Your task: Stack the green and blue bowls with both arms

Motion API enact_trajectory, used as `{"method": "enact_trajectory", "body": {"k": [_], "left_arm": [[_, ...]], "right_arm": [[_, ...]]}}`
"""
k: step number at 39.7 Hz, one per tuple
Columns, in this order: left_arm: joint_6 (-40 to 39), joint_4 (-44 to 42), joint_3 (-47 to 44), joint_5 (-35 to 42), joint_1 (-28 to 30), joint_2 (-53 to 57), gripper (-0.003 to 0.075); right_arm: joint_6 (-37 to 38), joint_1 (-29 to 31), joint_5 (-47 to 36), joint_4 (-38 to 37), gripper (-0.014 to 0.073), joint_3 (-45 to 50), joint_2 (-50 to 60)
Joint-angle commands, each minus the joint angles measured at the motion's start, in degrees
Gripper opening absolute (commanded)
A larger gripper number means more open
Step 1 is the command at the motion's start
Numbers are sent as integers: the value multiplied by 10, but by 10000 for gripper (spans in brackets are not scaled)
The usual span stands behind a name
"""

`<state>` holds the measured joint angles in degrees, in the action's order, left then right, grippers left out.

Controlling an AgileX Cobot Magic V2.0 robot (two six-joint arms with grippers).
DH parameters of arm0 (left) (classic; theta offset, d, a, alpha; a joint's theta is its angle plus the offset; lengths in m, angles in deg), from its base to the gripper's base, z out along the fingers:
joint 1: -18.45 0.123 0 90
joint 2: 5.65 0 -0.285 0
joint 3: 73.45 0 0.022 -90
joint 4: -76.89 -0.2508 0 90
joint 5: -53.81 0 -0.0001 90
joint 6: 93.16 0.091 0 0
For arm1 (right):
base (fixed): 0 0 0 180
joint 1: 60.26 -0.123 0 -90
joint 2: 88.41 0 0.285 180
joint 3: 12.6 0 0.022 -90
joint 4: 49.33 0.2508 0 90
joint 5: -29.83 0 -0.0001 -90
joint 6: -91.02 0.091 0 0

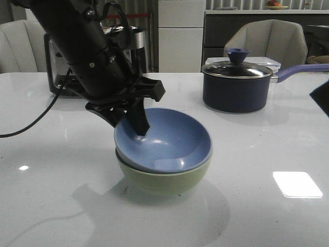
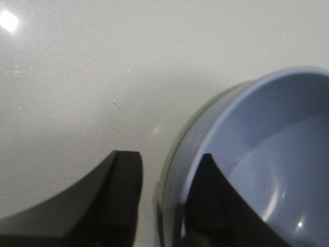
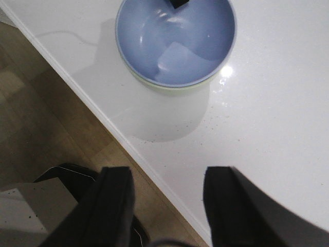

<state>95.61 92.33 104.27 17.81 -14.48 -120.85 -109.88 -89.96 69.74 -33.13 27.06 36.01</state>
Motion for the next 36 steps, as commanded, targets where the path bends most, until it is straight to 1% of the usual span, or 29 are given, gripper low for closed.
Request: {"method": "enact_trajectory", "body": {"k": [1,9,14,21,29,36], "left_arm": [[0,14,19,18,-1,29,461],[0,3,35,3,-1,63,454],[0,-24,35,-13,-1,117,455],[0,-64,33,-63,-1,207,455],[0,-80,-21,-72,-1,321,455],[0,-83,-102,-72,-1,423,455]], "right_arm": [[-6,1,-30,6,435,-15,4],[-6,1,-30,6,435,-15,4],[-6,1,-30,6,435,-15,4],[-6,1,-29,6,435,-15,4],[-6,1,-29,6,435,-15,4],[-6,1,-29,6,435,-15,4]]}}
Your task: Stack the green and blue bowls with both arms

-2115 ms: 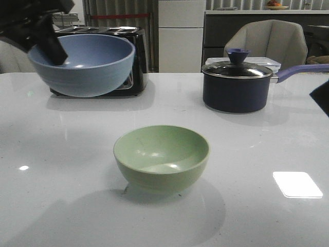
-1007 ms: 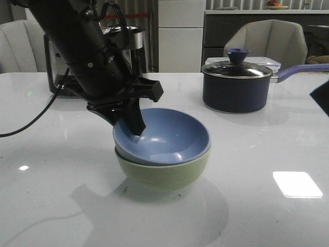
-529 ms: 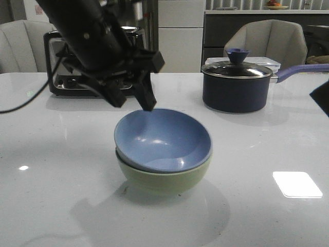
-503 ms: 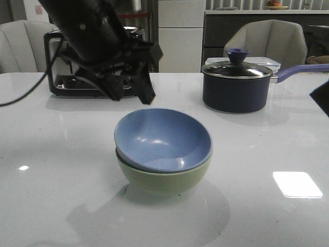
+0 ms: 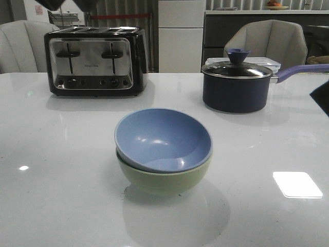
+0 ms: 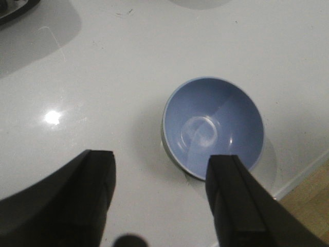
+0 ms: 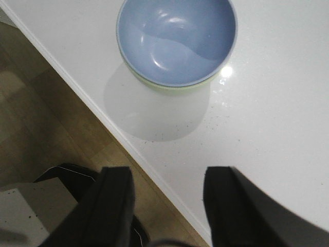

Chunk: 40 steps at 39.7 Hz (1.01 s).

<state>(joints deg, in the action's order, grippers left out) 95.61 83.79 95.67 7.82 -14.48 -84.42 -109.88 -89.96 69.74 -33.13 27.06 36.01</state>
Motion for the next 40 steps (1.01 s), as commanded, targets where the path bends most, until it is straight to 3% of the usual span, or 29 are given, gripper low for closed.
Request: {"method": "enact_trajectory", "body": {"k": [1,14,19,25,34,40], "left_arm": [[0,3,-26,28,-1,67,455],[0,3,-179,28,-1,235,455],[0,1,-222,32,-1,281,455],[0,-32,-244,34,-1,308,455],[-1,-47,-245,41,-1,310,454],[-1,-47,-245,44,-1,310,416]], "right_arm": [[-6,1,-29,6,435,-15,4],[-6,2,-29,4,435,-15,4],[-1,4,-28,-32,435,-15,4],[58,30,-22,-75,435,-15,4],[61,38,-9,-74,433,-15,5],[61,38,-2,-74,323,-15,4]]}}
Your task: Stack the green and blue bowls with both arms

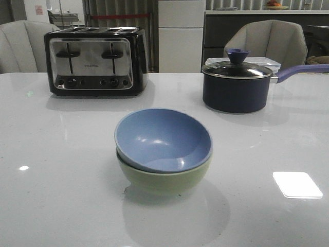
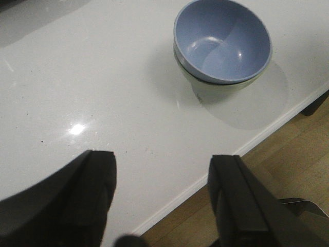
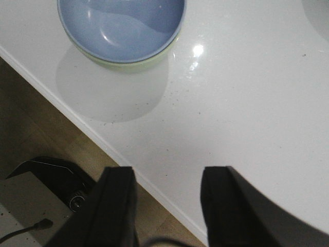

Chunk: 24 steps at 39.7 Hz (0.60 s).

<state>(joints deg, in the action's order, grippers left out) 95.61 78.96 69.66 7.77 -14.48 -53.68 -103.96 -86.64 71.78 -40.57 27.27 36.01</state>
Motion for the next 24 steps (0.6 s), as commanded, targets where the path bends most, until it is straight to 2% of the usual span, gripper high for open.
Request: {"method": "enact_trajectory", "body": {"k": [1,8,11,14,24], "left_arm": [[-1,1,15,44,-1,2,393],[-1,1,15,47,-1,2,224],[-1,1,15,47,-1,2,150],[-4,1,15,47,-1,2,89],[-39,0,15,51,-1,2,97]], "right_arm": [[2,5,-22,1,287,-18,4],[2,5,-21,1,102,-18,4],[2,5,-21,1,59,-18,4],[2,5,-21,1,53,-18,4],[2,5,-21,6,53,-18,4]]}}
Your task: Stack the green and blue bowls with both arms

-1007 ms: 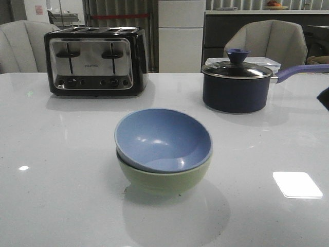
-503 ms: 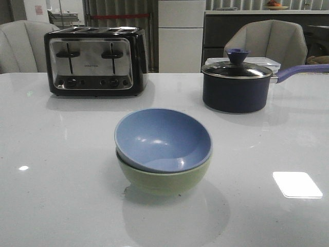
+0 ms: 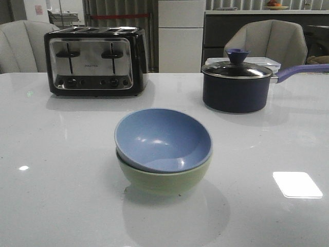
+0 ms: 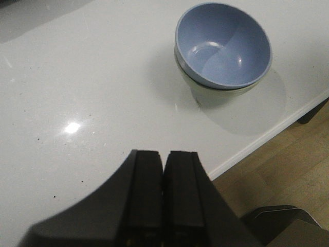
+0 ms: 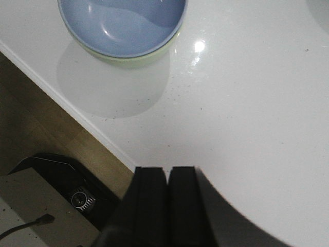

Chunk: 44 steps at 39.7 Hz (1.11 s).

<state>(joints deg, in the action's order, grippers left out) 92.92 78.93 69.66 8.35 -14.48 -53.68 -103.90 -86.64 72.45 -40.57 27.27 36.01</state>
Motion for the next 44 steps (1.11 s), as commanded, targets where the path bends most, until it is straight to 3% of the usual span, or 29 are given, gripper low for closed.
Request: {"method": "enact_trajectory", "body": {"k": [1,23,28,32,38,44], "left_arm": [[-12,0,15,45,-1,2,97],[-10,-4,14,54,-1,11,97],[-8,-20,-5,87,56,53,97],[-8,-20,-50,167,117,100,97],[-8,-15,-172,289,216,207,97],[-8,-9,-284,366,270,308,97]], "right_arm": [[1,5,-28,6,53,-18,4],[1,5,-28,6,53,-18,4],[1,5,-27,6,53,-18,4],[1,5,-27,6,53,-18,4],[1,5,-27,6,53,-18,4],[1,5,-27,6,53,-18,4]]}}
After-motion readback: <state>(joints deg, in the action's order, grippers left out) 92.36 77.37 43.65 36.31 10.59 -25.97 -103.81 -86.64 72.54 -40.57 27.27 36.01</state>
